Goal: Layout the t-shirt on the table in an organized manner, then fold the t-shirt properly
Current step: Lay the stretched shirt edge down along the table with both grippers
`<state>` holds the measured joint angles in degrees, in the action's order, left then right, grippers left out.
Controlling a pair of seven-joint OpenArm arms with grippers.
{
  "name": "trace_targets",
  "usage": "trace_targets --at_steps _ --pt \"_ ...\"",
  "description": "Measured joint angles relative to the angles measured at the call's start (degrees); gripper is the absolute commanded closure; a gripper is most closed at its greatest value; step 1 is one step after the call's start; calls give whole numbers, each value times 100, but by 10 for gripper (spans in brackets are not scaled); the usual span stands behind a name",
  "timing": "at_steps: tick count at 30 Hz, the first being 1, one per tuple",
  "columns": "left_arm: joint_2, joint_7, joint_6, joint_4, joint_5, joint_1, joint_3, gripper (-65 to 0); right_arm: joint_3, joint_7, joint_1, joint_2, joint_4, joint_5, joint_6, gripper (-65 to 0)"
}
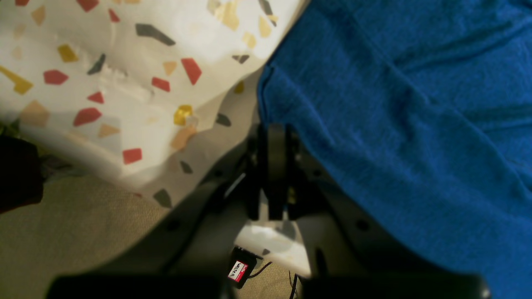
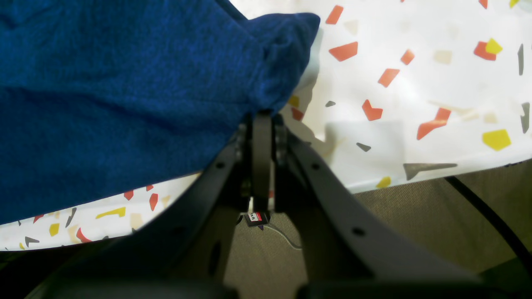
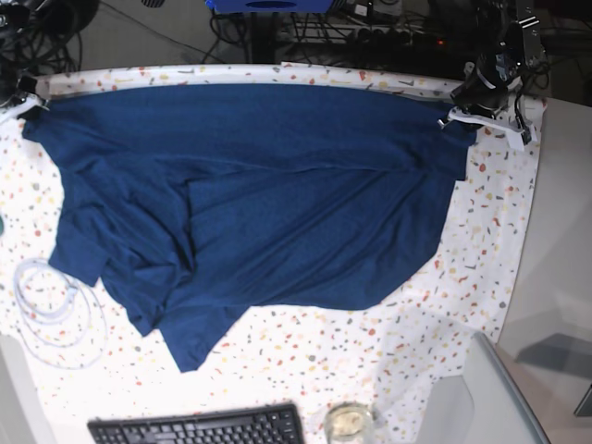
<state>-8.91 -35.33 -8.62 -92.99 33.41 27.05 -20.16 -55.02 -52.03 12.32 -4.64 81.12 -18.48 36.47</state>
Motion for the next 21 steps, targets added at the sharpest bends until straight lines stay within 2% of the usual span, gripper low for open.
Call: trace_targets --at_steps 7,13,14,16,18,21 --pt "0 0 0 -2 2 26 0 0 0 0 2 0 0 0 0 -5" --pt "0 -24 0 -2 4 31 0 0 -669 -28 -2 59 0 -17 0 -29" --pt "2 -24 0 -2 7 33 0 0 -691 -59 2 55 0 35 0 -56" --pt "4 -26 0 -2 4 52 0 -23 -691 -55 -4 55 0 42 0 -158" --pt "2 -26 -2 -2 9 61 -20 -107 -686 -37 -22 57 0 17 0 -272" --pt "-2 -15 -4 -4 4 57 -76 -191 -686 -44 -4 57 4 -2 0 -399"
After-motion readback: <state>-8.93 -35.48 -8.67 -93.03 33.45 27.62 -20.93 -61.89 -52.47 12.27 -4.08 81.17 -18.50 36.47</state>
